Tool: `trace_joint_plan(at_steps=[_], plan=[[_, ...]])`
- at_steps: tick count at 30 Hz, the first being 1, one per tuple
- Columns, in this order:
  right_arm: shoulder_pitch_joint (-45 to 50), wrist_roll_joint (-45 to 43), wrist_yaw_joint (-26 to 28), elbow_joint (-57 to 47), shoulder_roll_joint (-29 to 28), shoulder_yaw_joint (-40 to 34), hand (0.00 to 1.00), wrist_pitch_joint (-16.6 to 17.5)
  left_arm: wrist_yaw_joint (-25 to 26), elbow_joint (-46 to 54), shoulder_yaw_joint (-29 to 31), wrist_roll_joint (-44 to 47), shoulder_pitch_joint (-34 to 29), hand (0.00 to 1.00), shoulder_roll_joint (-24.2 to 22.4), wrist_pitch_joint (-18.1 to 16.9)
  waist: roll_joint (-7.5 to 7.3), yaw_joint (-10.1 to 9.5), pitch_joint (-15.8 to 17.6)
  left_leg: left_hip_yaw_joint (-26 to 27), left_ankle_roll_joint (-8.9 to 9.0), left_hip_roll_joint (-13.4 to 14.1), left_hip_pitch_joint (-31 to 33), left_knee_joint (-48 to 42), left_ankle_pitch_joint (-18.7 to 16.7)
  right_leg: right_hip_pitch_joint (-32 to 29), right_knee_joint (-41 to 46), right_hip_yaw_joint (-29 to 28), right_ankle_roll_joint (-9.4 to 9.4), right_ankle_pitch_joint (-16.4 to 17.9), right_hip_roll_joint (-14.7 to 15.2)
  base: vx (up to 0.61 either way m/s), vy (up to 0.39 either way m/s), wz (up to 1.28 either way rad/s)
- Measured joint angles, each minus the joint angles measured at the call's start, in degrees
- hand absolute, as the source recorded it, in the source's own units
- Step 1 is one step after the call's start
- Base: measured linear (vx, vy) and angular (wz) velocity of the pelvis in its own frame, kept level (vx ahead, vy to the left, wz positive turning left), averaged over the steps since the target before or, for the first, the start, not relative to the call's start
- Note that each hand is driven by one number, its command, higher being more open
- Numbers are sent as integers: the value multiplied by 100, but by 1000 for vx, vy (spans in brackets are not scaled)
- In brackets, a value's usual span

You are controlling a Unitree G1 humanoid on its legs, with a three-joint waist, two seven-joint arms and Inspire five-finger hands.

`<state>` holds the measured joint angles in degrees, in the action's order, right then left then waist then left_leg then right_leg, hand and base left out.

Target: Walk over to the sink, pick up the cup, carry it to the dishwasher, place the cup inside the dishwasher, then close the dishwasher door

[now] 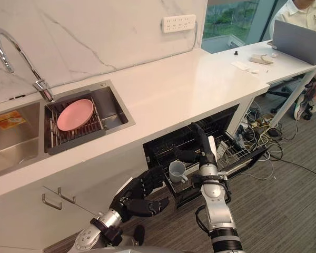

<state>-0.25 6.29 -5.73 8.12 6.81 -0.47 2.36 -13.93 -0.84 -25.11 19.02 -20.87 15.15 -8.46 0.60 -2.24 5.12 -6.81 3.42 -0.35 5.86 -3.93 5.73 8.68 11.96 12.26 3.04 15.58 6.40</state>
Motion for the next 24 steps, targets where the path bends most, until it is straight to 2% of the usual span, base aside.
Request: trace_joint_plan(at_steps=[3,6,7,8,9,11,12,13,14,15,17,19,20,22,23,24], plan=[[0,-73,60,-114,103,121,90,0,138,-693,238,-424,-20,90,-210,-13,-7,-4,3,-26,23,-1,78,-42,13,-40,-2,48,-21,-7,-66,-4,-28,6],[-1,-219,55,-610,317,127,90,11,452,-1222,830,-735,6,90,-519,-12,-7,-5,5,134,-19,17,482,-237,139,-152,15,371,-43,-20,-84,0,-13,57],[-12,-220,21,-850,430,72,90,51,607,-1404,1081,-857,84,90,-631,-13,1,3,9,606,-217,86,617,-225,234,-177,3,588,-48,-25,-63,-9,15,96],[-69,-219,-54,-989,557,45,90,125,790,-1633,1347,-1015,183,90,-731,-19,9,-3,9,1250,-601,183,656,-205,-33,-162,-9,849,-48,-28,-49,-29,-1,98],[-127,-219,-72,-1024,610,46,90,130,876,-1767,1451,-1071,237,90,-757,-25,10,3,9,1581,-679,279,691,-247,-141,-136,-40,949,-46,-53,-49,-6,-28,101],[-272,-216,-117,-1320,875,1,90,248,1107,-2356,1657,-1245,433,90,-745,-30,19,45,17,2744,-608,652,729,-610,-394,112,-299,1423,0,-101,3,20,-13,101],[-302,-214,-117,-1383,918,-27,90,291,1151,-2483,1691,-1277,439,90,-751,-30,8,36,25,2900,-612,737,768,-777,-422,141,-311,1508,2,-100,21,46,50,67],[-385,-212,-117,-1448,953,-49,90,348,1184,-2653,1742,-1353,402,90,-760,-33,86,-1,-11,2959,-613,847,798,-1059,-444,173,-326,1555,15,-92,26,76,84,40],[-507,-171,-117,-1541,962,-67,90,420,1248,-2973,1811,-1466,357,90,-768,-31,136,-19,-43,2890,-508,761,864,-1173,-557,237,-331,1661,83,-76,87,91,96,34],[-551,-167,-115,-1558,964,-68,90,466,1264,-3106,1844,-1473,353,90,-770,-30,118,-14,-38,2853,-524,691,868,-1165,-577,263,-343,1709,115,-79,132,98,111,51],[-722,-132,-94,-1544,1020,-138,90,542,1269,-3365,2024,-1586,403,90,-832,34,63,-9,-17,2676,-602,379,953,-1208,-700,317,-287,2002,276,-37,354,88,121,60],[-855,0,-82,-1409,1098,-124,90,541,1280,-3430,2081,-1611,460,90,-887,27,48,-96,-5,2659,-721,189,923,-1302,-886,322,31,2076,313,87,611,111,172,34],[-895,91,-67,-1297,1122,-113,90,541,1285,-3543,2091,-1622,522,90,-895,8,10,-156,21,2650,-756,38,785,-1274,-990,297,527,2056,241,193,839,144,206,27],[-940,198,-52,-1128,1131,-29,90,533,1297,-3709,2106,-1694,608,90,-877,-20,-20,-131,36,2549,-845,-136,607,-1231,-1068,39,1504,1785,134,186,1161,123,157,39],[-948,239,-31,-1084,1157,32,90,532,1324,-3834,2105,-1703,683,90,-832,-28,-4,-32,25,2383,-926,-243,537,-1210,-1141,-324,2296,1155,-132,247,1247,104,120,59],[-948,244,-25,-1081,1192,75,90,532,1349,-3883,2111,-1706,719,90,-807,-27,-30,36,40,2270,-938,-293,515,-1173,-1150,-504,2500,772,-111,337,1167,164,116,80]])
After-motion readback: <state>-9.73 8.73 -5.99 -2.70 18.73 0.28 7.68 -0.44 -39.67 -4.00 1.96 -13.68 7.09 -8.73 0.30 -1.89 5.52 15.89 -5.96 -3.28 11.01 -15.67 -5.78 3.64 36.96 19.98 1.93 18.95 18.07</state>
